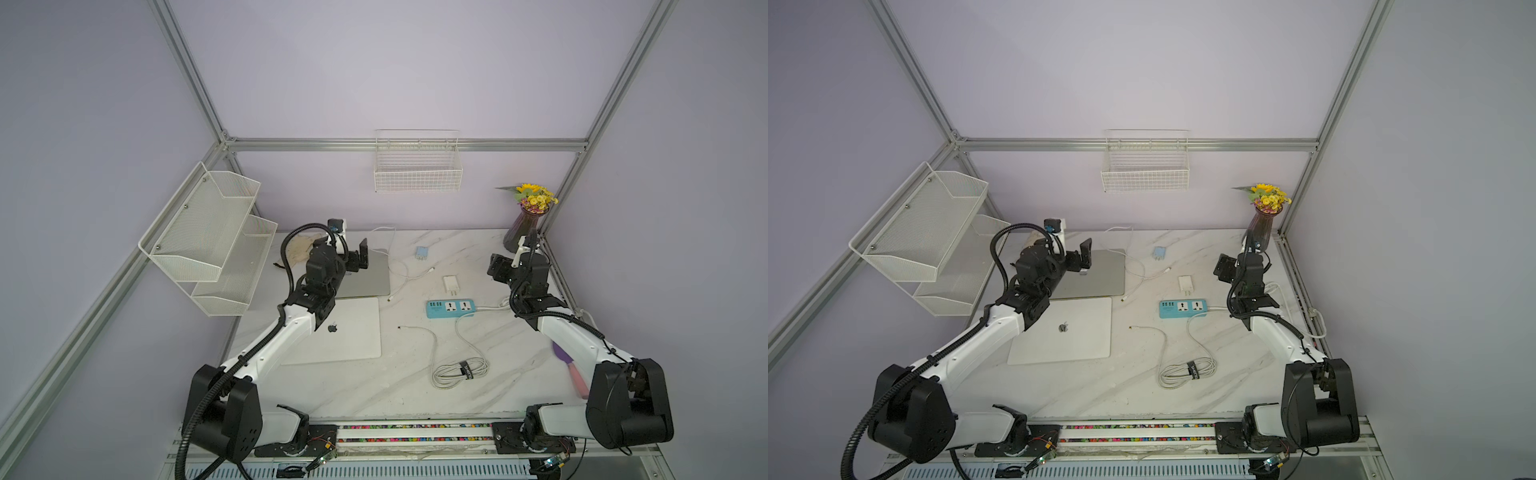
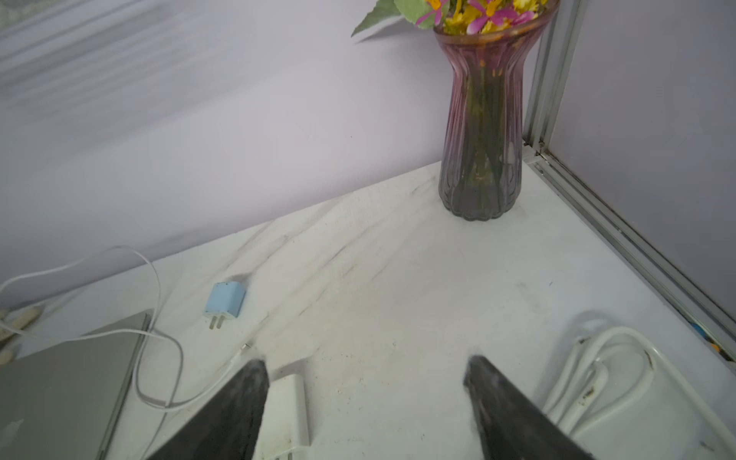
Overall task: Unplug the laptop charger
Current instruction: Reset both arms
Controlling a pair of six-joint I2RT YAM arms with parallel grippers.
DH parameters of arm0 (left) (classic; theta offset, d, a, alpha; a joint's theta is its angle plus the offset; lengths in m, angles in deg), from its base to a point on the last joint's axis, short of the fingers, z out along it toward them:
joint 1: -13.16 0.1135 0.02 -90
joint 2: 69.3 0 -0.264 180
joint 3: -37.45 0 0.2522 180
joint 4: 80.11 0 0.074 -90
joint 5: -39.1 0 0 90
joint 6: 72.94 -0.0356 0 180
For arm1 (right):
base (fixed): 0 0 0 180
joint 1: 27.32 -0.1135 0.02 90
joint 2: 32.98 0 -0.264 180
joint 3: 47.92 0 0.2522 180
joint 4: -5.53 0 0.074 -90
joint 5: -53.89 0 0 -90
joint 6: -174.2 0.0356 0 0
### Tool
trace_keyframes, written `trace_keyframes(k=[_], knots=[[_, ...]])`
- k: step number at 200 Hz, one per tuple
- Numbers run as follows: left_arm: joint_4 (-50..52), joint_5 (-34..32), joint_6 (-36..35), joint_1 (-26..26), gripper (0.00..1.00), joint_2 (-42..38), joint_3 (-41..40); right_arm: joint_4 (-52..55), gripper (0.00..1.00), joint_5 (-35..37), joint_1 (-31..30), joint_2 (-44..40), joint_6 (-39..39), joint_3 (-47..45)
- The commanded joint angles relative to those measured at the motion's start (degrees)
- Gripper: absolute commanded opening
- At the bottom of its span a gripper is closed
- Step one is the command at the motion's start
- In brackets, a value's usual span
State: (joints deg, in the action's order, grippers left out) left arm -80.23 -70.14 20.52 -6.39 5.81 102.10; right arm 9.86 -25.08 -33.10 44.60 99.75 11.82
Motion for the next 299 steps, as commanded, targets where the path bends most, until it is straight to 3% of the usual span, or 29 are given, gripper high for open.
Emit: trace_keyframes(k=[1, 17, 34, 53, 66, 78, 90, 106, 120, 135, 158, 173, 181, 195, 203, 231, 299], knots=[[-0.9, -25.1, -5.1, 1.2, 1.0, -1.1, -9.6, -0.6, 0.82, 8.1, -1.8, 0.6, -3.7, -4.1], [0.1, -27.7, -2.7, 3.0, 1.0, -3.6, -15.2, -1.6, 0.82, 11.5, -2.4, 0.4, -4.5, -7.0], [-2.5, -25.6, 1.8, 4.8, 1.0, -5.5, -21.3, -6.7, 0.82, 12.8, -2.3, 0.6, -6.4, -11.4], [-17.5, -17.8, 2.5, 6.8, 1.0, -4.0, -29.5, -15.5, 0.82, 11.9, -2.4, 4.5, -8.3, -15.2], [-32.0, -15.3, -1.5, 7.6, 1.0, 0.1, -33.1, -25.9, 0.82, 9.4, -2.3, 7.7, -9.6, -18.7], [-37.2, -10.3, -6.8, 7.9, 1.0, 2.3, -33.5, -38.3, 0.92, 8.1, -2.4, 11.3, -10.5, -22.1], [-42.1, -11.9, -9.5, 7.9, 1.0, 6.4, -32.9, -40.0, 0.97, 10.6, -2.9, 14.3, -13.5, -20.8], [-52.2, -10.5, -11.3, 8.2, 1.0, 12.7, -34.8, -47.0, 0.97, 6.7, -2.7, 17.9, -17.9, -21.2], [-65.6, -10.9, -11.2, 8.5, 1.0, 15.8, -39.2, -51.1, 0.97, 5.5, -1.9, 21.2, -16.2, -22.7], [-72.1, -4.6, -10.1, 10.1, 1.0, 18.7, -42.5, -63.5, 0.97, 2.3, -0.6, 26.4, -17.3, -25.8], [-71.0, -1.5, -11.5, 10.5, 0.99, 19.3, -41.7, -62.3, 0.97, -1.9, -0.5, 25.1, -18.3, -26.8], [-67.8, -1.0, -10.4, 11.8, 1.0, 19.3, -39.7, -53.8, 0.97, 3.8, -0.1, 24.9, -14.9, -22.6], [-61.1, -0.8, -8.7, 13.0, 1.0, 17.9, -37.3, -46.4, 0.97, 6.2, 1.4, 24.8, -11.2, -18.9], [-41.2, 1.5, -3.9, 16.3, 1.0, 15.0, -29.9, -48.4, 0.97, 4.2, 3.2, 24.1, -11.0, -20.3], [-35.4, 6.7, -1.8, 19.6, 1.0, 14.1, -27.5, -48.7, 0.97, 5.0, 2.8, 24.5, -11.4, -20.0], [-41.7, 9.0, -2.2, 20.6, 1.0, 15.1, -29.7, -48.3, 0.97, 5.0, 2.6, 24.4, -11.6, -20.0], [-40.0, 9.1, -2.2, 20.7, 1.0, 14.7, -29.1, -48.2, 0.97, 4.6, 2.8, 24.4, -11.6, -19.9]])
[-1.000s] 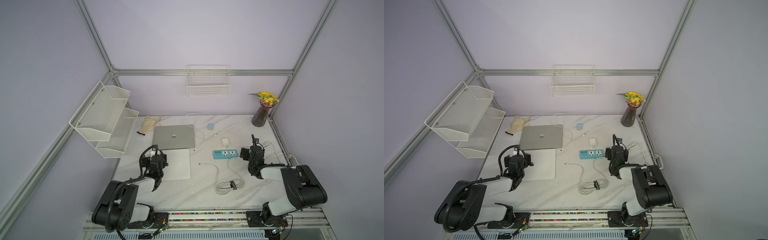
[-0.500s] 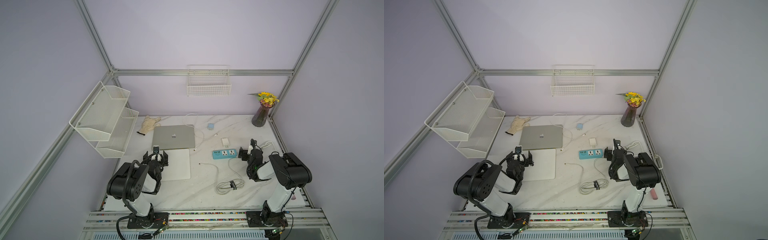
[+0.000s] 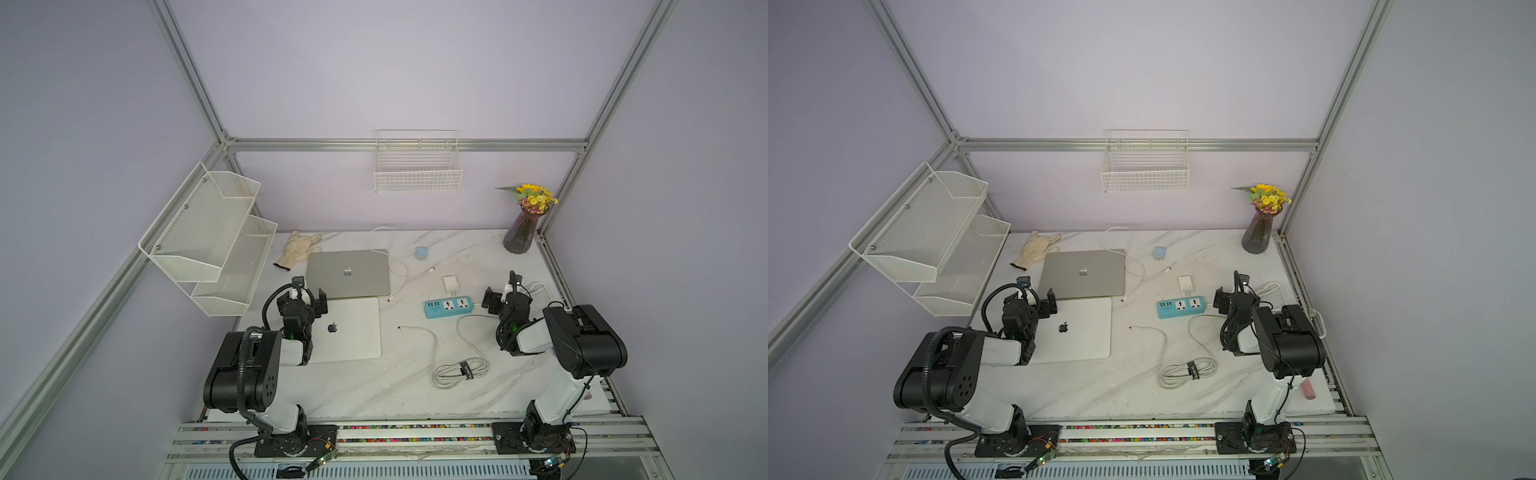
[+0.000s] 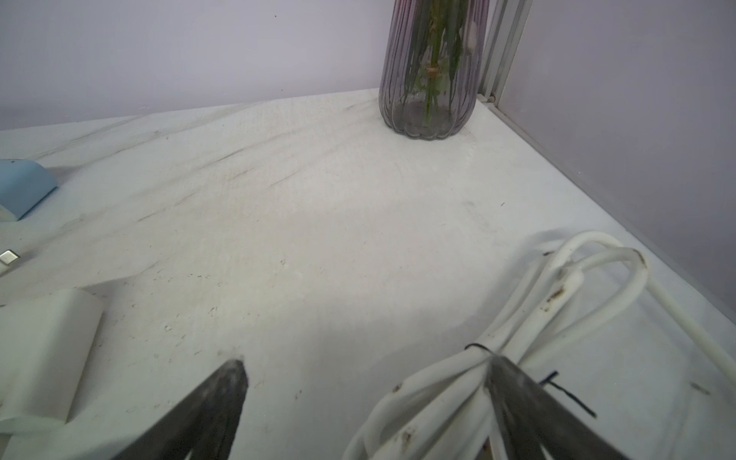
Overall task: Unplug the laptop charger
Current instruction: Reset both arms
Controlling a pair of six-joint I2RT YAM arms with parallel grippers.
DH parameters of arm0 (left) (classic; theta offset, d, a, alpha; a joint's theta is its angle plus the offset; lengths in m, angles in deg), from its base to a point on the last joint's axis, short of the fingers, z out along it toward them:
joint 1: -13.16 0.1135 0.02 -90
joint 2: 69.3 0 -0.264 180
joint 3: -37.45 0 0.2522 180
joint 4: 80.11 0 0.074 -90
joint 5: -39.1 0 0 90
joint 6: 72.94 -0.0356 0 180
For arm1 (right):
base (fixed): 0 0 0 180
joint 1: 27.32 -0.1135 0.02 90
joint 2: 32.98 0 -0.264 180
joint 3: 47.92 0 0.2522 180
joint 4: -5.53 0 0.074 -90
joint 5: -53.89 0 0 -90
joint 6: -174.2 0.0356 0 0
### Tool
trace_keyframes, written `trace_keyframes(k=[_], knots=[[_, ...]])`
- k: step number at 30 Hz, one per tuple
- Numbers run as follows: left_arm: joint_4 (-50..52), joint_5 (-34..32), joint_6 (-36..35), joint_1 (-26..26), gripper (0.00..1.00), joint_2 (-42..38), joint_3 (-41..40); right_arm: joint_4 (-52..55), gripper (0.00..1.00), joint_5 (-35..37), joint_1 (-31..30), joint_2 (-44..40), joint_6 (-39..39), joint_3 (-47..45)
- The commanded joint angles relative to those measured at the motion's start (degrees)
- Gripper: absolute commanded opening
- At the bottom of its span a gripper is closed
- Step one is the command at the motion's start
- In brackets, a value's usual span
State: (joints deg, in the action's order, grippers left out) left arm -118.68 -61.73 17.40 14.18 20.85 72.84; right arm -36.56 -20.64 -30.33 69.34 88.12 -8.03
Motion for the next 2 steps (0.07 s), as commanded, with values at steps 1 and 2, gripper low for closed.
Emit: trace_keyframes(k=[1, 2], knots=[[-1.5, 0.7, 0.9, 0.1, 1.0, -0.3, 0.1, -1.8, 0.97, 0.2, 0.0, -0.3, 0.0, 0.0], [-1.5, 0.7, 0.9, 0.0, 1.0, -0.4, 0.0, -2.0, 0.97, 0.1, -0.1, -0.3, 0.0, -0.1]])
